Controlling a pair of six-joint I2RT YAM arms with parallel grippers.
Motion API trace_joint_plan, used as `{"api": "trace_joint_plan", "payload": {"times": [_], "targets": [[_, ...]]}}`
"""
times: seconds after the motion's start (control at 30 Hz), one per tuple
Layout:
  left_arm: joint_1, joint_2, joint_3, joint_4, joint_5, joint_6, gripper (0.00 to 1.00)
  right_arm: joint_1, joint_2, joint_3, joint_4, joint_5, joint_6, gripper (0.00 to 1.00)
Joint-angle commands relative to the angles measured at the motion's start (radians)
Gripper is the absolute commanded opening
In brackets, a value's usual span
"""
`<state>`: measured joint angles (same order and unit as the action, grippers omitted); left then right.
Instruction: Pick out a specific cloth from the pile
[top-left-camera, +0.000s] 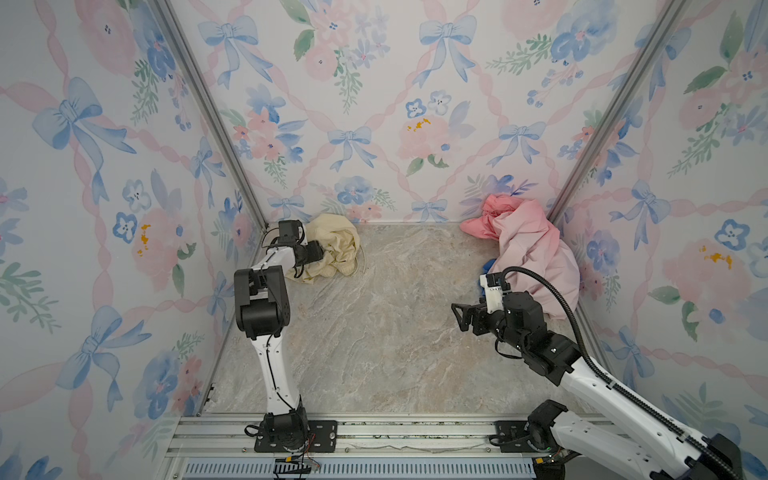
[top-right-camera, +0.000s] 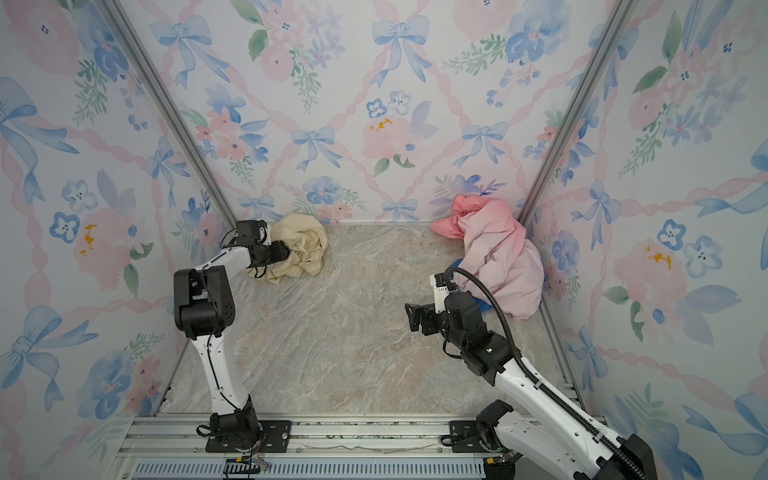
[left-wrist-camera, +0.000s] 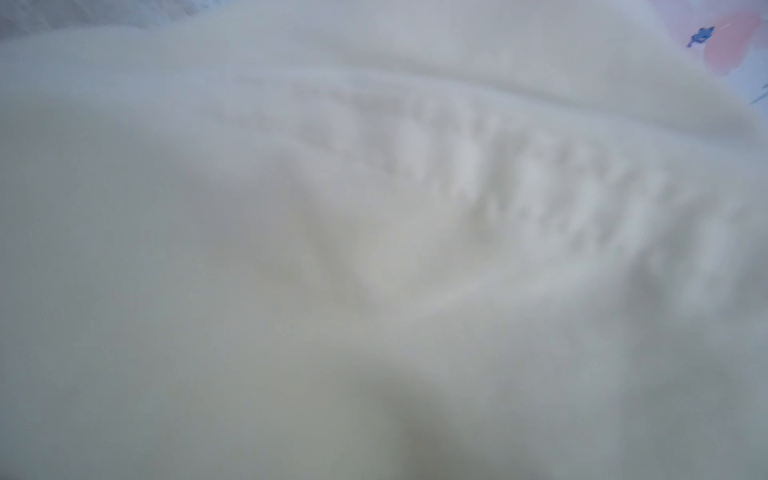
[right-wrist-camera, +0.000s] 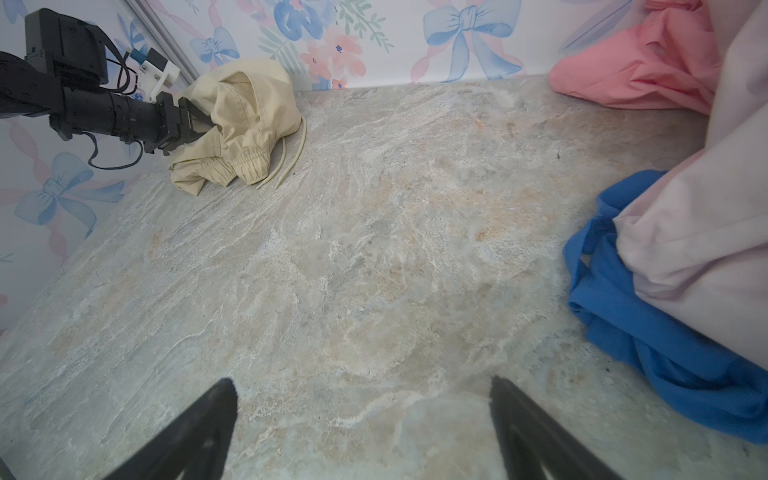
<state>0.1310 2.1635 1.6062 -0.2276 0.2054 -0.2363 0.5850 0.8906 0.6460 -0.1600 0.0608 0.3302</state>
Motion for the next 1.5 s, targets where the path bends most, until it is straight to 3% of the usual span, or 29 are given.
{"api": "trace_joint_plan", "payload": {"times": [0.0, 0.13, 0.2, 0.23, 0.37, 0.5, 0.57, 0.63, 0.7, 0.77, 0.83, 0.97, 1.03, 1.1, 1.2, 1.27, 1.33, 1.4, 1.47], "targets": [[-0.004, -0.062, -0.018, -0.029, -0.023, 0.016, 0.68, -0.005, -0.005, -0.015, 0.019, 0.020, 0.009, 0.97], [-0.004, -0.089, -0.014, -0.057, -0.040, 0.004, 0.82, -0.017, -0.013, -0.011, 0.010, 0.016, 0.004, 0.97], [-0.004, -0.102, -0.014, -0.075, -0.050, 0.003, 0.96, -0.024, -0.024, -0.010, 0.007, 0.016, 0.000, 0.97], [-0.004, -0.109, -0.016, -0.079, -0.050, 0.003, 0.98, -0.029, -0.029, -0.011, 0.006, 0.016, -0.003, 0.97], [-0.004, -0.154, -0.047, -0.079, -0.062, 0.002, 0.98, -0.072, -0.056, -0.019, -0.005, 0.002, -0.009, 0.97], [-0.009, -0.278, -0.131, -0.077, -0.133, -0.024, 0.98, -0.199, -0.085, -0.025, -0.043, 0.007, -0.011, 0.97], [-0.037, -0.395, -0.251, -0.017, -0.257, -0.053, 0.98, -0.291, -0.102, -0.040, -0.044, 0.033, -0.005, 0.97], [-0.108, -0.531, -0.440, 0.133, -0.473, -0.060, 0.98, -0.372, -0.126, -0.090, 0.003, 0.101, -0.009, 0.97], [-0.215, -0.666, -0.658, 0.358, -0.734, -0.015, 0.98, -0.462, -0.144, -0.179, 0.113, 0.187, -0.016, 0.97], [-0.311, -0.754, -0.854, 0.598, -0.894, 0.081, 0.98, -0.548, -0.141, -0.261, 0.238, 0.242, -0.005, 0.97], [-0.342, -0.802, -1.005, 0.742, -1.004, 0.106, 0.98, -0.615, -0.098, -0.321, 0.381, 0.258, -0.009, 0.97], [-0.360, -0.840, -1.161, 0.801, -1.179, 0.063, 0.98, -0.649, 0.122, -0.318, 0.575, 0.198, -0.132, 0.97], [-0.369, -0.847, -1.271, 0.928, -1.166, 0.042, 0.98, -0.631, 0.248, -0.336, 0.715, 0.143, -0.194, 0.97], [-0.366, -0.849, -1.397, 1.180, -1.096, 0.086, 0.98, -0.603, 0.364, -0.386, 0.983, 0.117, -0.232, 0.97], [-0.346, -0.896, -1.480, 1.300, -0.979, 0.051, 0.98, -0.585, 0.466, -0.419, 1.208, -0.008, -0.292, 0.97], [-0.320, -0.897, -1.495, 1.341, -0.915, 0.046, 0.98, -0.568, 0.575, -0.424, 1.297, -0.006, -0.308, 0.97], [-0.310, -0.876, -1.493, 1.378, -0.832, 0.115, 0.98, -0.557, 0.728, -0.463, 1.560, 0.008, -0.313, 0.97], [-0.306, -0.826, -1.463, 1.410, -0.762, 0.183, 0.98, -0.547, 0.638, -0.425, 1.339, 0.041, -0.320, 0.97], [-0.296, -0.757, -1.439, 1.436, -0.686, 0.224, 0.98, -0.531, 0.646, -0.365, 1.257, 0.068, -0.329, 0.97]]}}
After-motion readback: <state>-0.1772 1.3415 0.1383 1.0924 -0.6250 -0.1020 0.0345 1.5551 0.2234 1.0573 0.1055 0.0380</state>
